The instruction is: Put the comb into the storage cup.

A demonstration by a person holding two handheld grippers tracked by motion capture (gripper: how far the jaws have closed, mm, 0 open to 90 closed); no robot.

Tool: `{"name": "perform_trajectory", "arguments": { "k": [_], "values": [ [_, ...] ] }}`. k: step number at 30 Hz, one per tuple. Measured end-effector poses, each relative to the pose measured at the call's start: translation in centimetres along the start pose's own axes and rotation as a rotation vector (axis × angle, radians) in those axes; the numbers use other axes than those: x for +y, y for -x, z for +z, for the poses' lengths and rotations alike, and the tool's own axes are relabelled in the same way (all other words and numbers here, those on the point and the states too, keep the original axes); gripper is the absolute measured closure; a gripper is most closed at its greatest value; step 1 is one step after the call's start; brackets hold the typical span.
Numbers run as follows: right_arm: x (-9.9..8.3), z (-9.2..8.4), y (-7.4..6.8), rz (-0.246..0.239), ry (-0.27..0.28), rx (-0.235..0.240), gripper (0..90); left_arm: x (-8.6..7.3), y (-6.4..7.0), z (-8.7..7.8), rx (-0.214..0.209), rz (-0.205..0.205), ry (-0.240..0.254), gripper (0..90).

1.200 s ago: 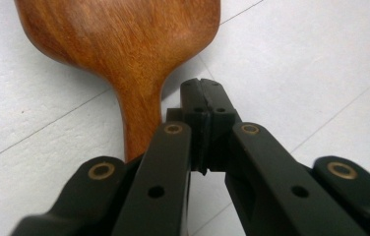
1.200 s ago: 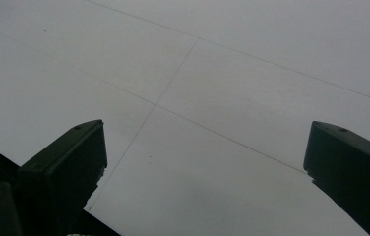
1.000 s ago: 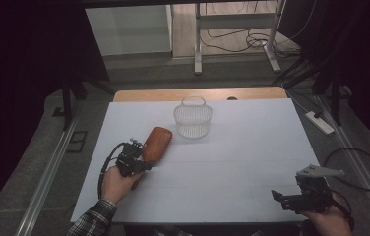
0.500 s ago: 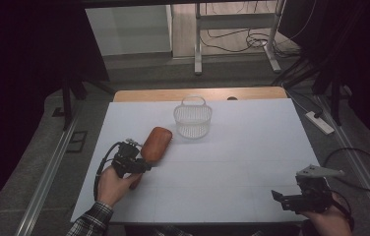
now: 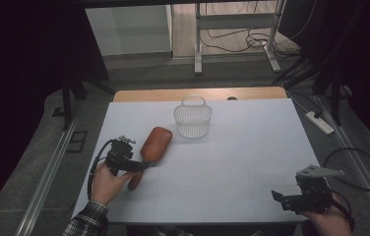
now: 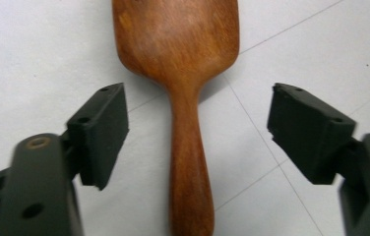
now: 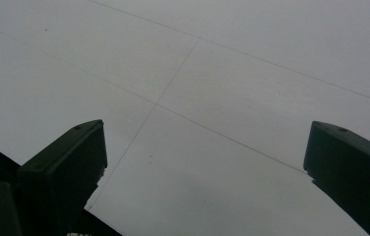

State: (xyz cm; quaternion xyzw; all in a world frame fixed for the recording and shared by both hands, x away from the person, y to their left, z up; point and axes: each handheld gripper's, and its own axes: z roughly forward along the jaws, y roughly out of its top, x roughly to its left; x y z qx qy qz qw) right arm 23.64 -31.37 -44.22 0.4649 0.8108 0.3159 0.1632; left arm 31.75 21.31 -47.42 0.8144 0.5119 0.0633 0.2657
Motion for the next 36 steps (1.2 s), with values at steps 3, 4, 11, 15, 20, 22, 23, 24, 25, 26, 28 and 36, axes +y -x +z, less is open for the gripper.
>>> {"name": "perform_trajectory", "arguments": {
  "k": [3,4,11,15,20,22,23,24,25,26,28,36],
  "values": [
    [0.0,0.0,0.0,0.0,-0.001,0.0,2.7,0.0,-0.3,0.0,0.004,-0.009,0.009,15.8],
    [0.0,0.0,0.0,0.001,-0.001,0.0,2.7,0.0,-0.4,0.0,-0.002,-0.003,0.008,13.6],
    [0.0,0.0,0.0,0.002,-0.002,-0.001,2.7,0.1,-0.7,0.4,0.014,0.01,0.003,0.0],
    [0.0,0.0,0.0,0.0,-0.005,-0.001,2.8,0.3,-0.8,0.2,0.011,0.004,0.045,0.0],
    [0.0,0.0,0.0,0.0,-0.005,0.0,2.8,0.4,-0.7,0.9,0.016,0.014,0.01,0.0],
    [0.0,0.0,0.0,-0.001,-0.005,0.0,2.7,0.4,-0.8,1.1,0.009,0.005,0.01,0.0],
    [0.0,0.0,0.0,-0.001,-0.005,0.0,2.8,0.4,-0.8,1.2,0.004,0.005,0.006,0.0],
    [0.0,0.0,0.0,-0.001,-0.005,0.0,2.7,0.4,-0.8,1.2,0.003,0.006,0.005,0.0],
    [0.0,0.0,0.0,-0.001,-0.006,0.001,2.8,0.4,-0.7,1.4,0.003,0.005,0.004,0.0],
    [0.0,0.1,0.0,-0.002,-0.006,0.001,2.7,0.5,-0.7,1.5,0.001,0.008,0.001,0.0],
    [0.0,0.1,-0.1,-0.002,-0.006,0.002,2.7,0.4,-0.7,1.8,0.0,0.015,-0.006,0.0],
    [0.1,0.1,-0.1,-0.005,-0.008,0.002,2.7,0.4,-0.4,3.3,0.006,0.059,-0.044,0.0]
  ]
}}
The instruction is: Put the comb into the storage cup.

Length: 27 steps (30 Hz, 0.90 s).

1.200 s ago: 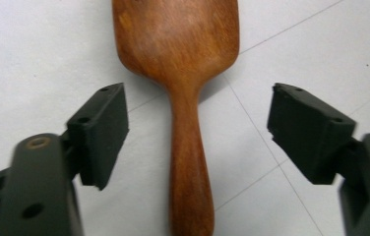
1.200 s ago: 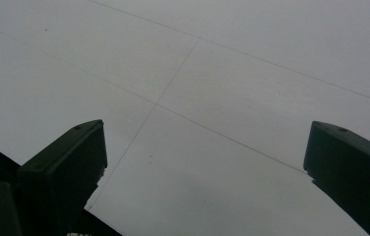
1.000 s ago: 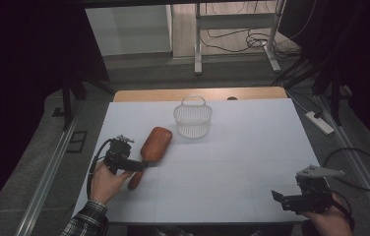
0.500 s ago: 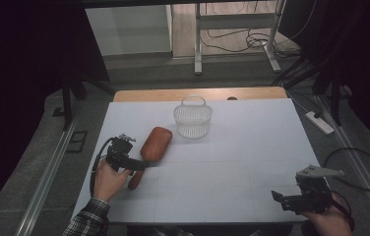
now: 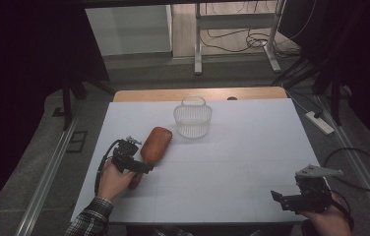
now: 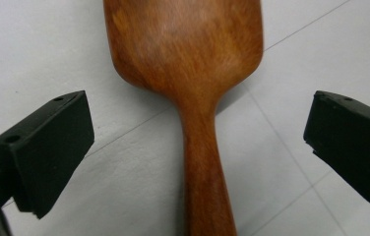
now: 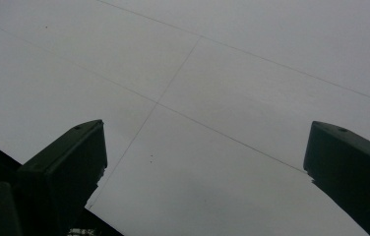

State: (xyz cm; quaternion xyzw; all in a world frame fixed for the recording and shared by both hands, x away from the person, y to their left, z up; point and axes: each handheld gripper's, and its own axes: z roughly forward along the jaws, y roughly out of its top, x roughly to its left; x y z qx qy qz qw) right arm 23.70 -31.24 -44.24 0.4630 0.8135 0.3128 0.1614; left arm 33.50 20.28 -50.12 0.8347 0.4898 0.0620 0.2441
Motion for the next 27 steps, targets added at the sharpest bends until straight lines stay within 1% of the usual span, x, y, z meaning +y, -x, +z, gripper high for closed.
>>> {"name": "perform_trajectory", "arguments": {
  "k": [4,8,11,15,19,23,27],
  "values": [
    [0.0,0.0,0.0,-0.001,0.0,0.001,2.7,0.0,0.1,0.6,0.004,0.012,-0.015,0.0],
    [0.0,0.0,0.0,-0.004,-0.001,0.0,2.8,-0.1,0.0,1.0,0.008,0.012,-0.025,0.0],
    [0.0,0.0,0.0,-0.004,0.001,0.0,2.7,-0.2,-0.1,1.2,-0.005,-0.002,-0.042,0.0],
    [0.0,0.0,0.0,-0.005,0.001,0.001,2.7,-0.2,-0.4,1.4,-0.002,-0.016,-0.052,0.0],
    [0.0,0.0,0.0,-0.006,0.001,0.001,2.8,-0.1,-0.4,1.3,0.007,-0.019,-0.052,0.0],
    [0.0,0.0,0.0,-0.006,0.001,0.001,2.8,-0.1,-0.2,1.3,0.011,-0.012,-0.057,0.0],
    [0.0,0.0,-0.1,-0.007,0.001,0.001,2.8,0.0,0.1,1.4,0.038,0.001,-0.066,0.0]
  ]
}}
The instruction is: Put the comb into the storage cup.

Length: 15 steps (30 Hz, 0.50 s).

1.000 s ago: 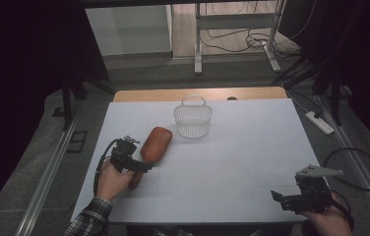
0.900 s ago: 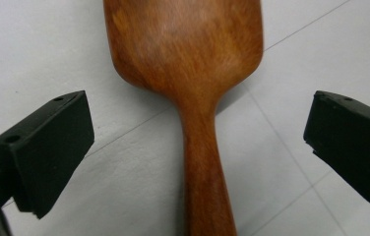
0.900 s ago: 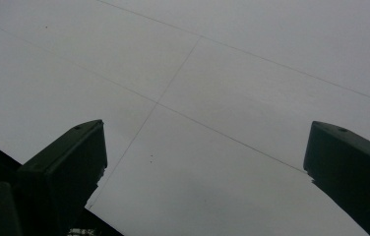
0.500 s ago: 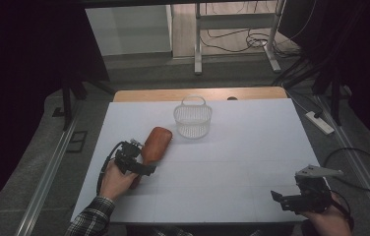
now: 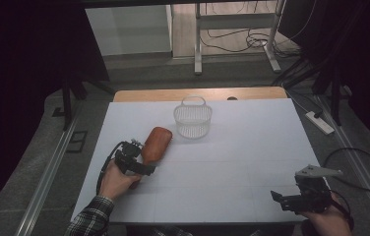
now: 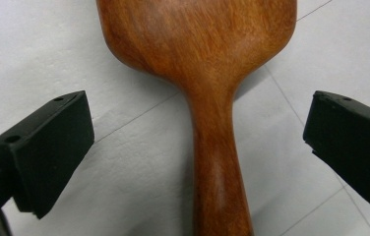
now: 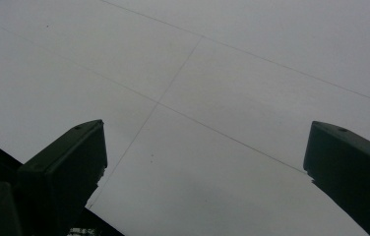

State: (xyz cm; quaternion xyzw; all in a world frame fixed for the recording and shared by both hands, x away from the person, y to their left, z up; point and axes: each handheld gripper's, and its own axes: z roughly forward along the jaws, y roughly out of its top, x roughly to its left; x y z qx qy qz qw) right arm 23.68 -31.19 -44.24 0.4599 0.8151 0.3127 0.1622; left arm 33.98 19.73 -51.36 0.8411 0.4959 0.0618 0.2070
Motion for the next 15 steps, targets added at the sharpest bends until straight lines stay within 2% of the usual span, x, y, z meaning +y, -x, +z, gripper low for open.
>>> {"name": "perform_trajectory", "arguments": {
  "k": [5,9,15],
  "values": [
    [0.0,0.01,-0.01,-0.001,0.0,0.0,2.9,0.05,0.1,-0.02,0.016,-0.003,-0.007,8.8],
    [0.0,0.01,-0.01,-0.002,-0.001,0.0,2.9,-0.01,0.09,-0.11,0.024,-0.01,-0.004,22.5],
    [0.0,0.03,-0.02,-0.002,-0.001,-0.001,3.0,0.04,0.26,-0.17,0.03,0.005,-0.011,41.1]
  ]
}}
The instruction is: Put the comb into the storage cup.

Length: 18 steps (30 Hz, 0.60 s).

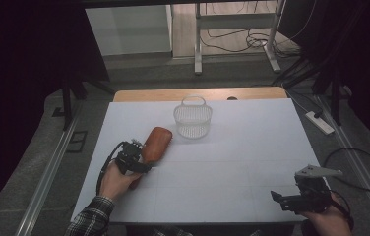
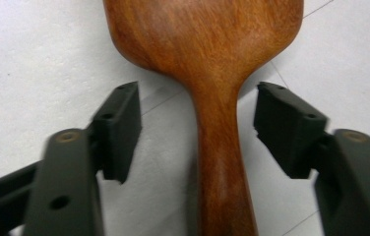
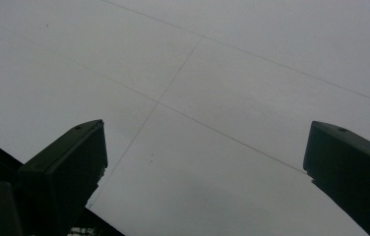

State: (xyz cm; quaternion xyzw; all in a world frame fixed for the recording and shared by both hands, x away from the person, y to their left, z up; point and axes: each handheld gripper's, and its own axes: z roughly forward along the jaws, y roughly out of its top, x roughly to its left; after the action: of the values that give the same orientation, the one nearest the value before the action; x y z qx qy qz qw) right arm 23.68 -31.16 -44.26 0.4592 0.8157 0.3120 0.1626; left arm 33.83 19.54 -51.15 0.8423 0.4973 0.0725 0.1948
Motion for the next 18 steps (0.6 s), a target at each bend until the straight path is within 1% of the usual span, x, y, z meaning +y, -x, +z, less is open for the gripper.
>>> {"name": "perform_trajectory", "arguments": {
  "k": [6,10,13,16,18],
  "values": [
    [0.0,0.0,-0.01,-0.001,0.0,0.0,3.1,0.0,0.0,0.02,-0.01,0.005,-0.005,54.6],
    [0.0,0.01,-0.01,-0.001,-0.001,0.001,3.1,0.03,-0.01,0.07,-0.03,0.012,-0.01,63.4],
    [0.01,0.01,-0.01,-0.001,-0.001,0.001,3.2,0.05,0.03,0.12,-0.031,0.015,-0.014,65.1],
    [0.01,0.02,-0.01,0.0,-0.003,0.001,3.2,0.03,-0.06,0.08,-0.025,0.003,-0.014,67.7],
    [0.01,0.02,-0.01,0.0,-0.003,0.001,3.2,0.02,-0.12,0.03,-0.016,0.014,-0.022,70.2]
  ]
}}
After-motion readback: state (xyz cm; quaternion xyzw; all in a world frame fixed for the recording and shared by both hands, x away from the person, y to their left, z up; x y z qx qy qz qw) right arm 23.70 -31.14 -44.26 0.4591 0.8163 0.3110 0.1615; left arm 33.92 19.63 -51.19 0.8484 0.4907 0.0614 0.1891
